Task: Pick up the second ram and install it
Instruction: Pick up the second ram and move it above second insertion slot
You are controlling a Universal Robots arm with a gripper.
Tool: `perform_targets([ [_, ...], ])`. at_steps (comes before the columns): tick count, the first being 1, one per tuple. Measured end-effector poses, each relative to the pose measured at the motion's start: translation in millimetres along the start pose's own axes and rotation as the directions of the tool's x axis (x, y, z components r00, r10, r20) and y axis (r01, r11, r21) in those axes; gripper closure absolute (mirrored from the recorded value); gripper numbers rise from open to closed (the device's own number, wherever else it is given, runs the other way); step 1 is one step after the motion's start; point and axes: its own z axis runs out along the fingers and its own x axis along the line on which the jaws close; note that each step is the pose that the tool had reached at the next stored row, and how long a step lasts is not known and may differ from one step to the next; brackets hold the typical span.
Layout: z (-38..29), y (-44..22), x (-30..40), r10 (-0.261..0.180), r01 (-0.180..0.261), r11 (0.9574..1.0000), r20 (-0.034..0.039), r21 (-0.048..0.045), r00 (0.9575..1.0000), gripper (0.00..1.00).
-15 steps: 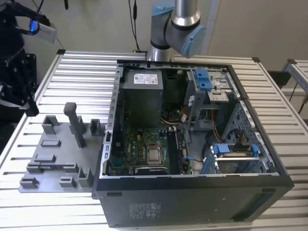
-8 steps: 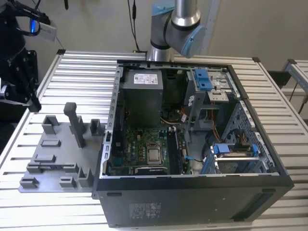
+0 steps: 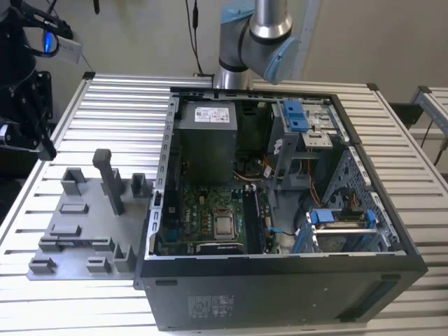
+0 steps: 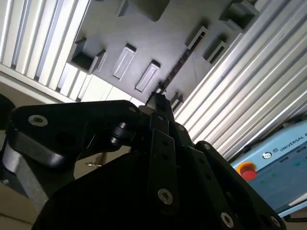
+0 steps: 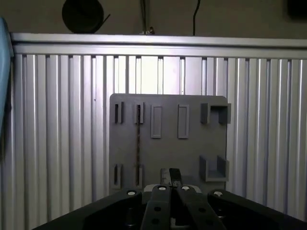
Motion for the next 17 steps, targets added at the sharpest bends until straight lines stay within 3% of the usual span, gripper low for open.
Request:
perform_targets([
  [6,-0.1,-0.1,0.2,0.000,0.000,1.0000,-0.0002,-0.0003,1.0000,0.88],
  [9,-0.1,-0.1,0.3,0.000,0.000,1.0000,-0.0001,-0.0002,1.0000,0.76],
  [10,-0.1,-0.1,0.3,0.000,0.000,1.0000,0.0000,-0.0001,1.0000,0.76],
  [11,-0.1,-0.1,0.3,0.000,0.000,1.0000,-0.0001,-0.0002,1.0000,0.64],
  [17,-0.1,-0.1,0.4,0.000,0.000,1.0000,-0.0001,-0.0002,1.0000,0.52],
])
